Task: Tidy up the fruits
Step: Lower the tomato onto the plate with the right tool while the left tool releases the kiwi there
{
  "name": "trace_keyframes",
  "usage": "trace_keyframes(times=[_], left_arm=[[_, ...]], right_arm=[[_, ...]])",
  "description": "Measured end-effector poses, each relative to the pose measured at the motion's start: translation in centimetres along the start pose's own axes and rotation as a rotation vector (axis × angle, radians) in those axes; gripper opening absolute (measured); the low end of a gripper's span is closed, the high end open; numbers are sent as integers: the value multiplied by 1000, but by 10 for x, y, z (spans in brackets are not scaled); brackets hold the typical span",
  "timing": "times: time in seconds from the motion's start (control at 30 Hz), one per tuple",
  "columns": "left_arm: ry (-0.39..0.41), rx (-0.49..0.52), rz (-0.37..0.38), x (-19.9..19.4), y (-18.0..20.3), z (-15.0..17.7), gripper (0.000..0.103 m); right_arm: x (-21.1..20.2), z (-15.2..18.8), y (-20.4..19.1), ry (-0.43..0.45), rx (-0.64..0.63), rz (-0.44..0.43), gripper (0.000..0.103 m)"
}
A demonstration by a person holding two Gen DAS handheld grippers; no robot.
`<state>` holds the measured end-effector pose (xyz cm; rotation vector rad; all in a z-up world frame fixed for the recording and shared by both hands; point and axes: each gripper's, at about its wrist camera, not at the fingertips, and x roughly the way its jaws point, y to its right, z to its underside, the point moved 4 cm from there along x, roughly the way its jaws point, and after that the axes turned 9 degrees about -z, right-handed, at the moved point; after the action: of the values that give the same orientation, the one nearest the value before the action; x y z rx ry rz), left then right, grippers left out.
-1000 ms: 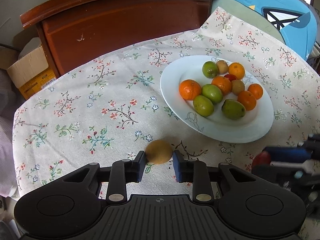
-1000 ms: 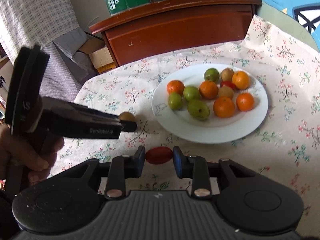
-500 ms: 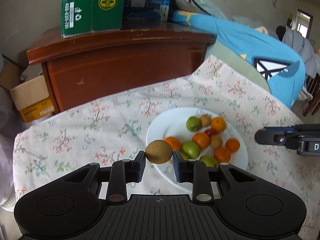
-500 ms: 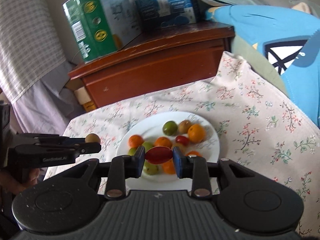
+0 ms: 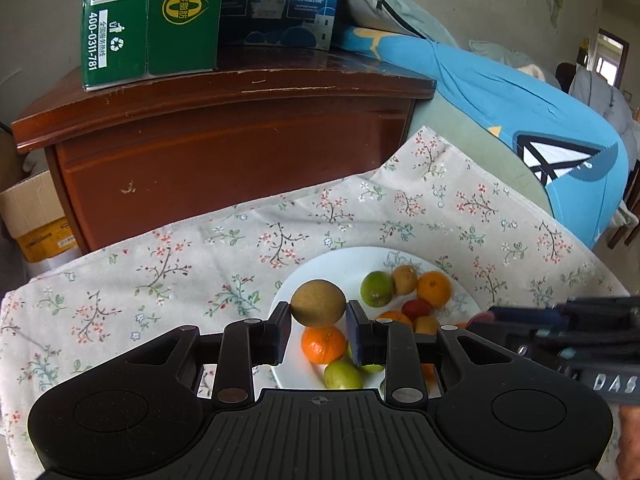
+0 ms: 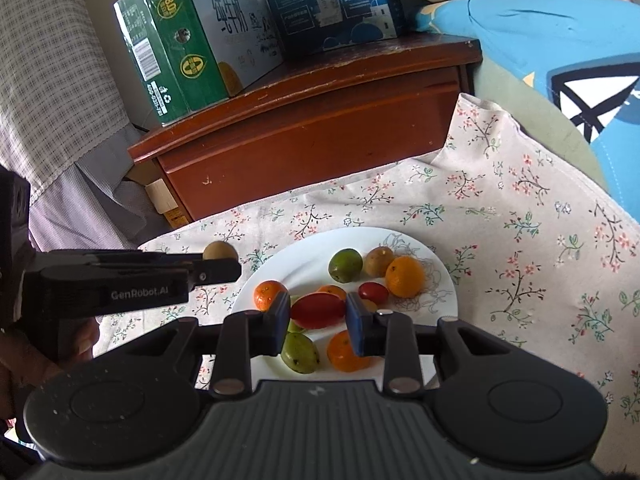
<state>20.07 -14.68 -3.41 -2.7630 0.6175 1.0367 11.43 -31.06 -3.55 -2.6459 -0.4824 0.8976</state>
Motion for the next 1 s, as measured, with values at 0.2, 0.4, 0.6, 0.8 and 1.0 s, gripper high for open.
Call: trace_keyframes(times=[0.2, 0.4, 0.6, 0.8, 1.0], left_arm=[[-22, -5, 2, 18, 2, -4, 27], [-45, 2, 7, 30, 10, -3, 27], [-37, -15, 6, 26, 12, -6, 30], [-2, -12, -49, 13, 13, -11, 65], [-19, 17, -114, 6, 16, -7, 78]], right_arm=[[12, 3, 6, -20, 13, -2, 30], [26, 5, 10, -36, 26, -1, 30], [34, 6, 15, -42, 49, 9, 34], [27, 2, 18, -22, 53, 26, 40], [19, -2, 18, -10, 51, 57, 53]])
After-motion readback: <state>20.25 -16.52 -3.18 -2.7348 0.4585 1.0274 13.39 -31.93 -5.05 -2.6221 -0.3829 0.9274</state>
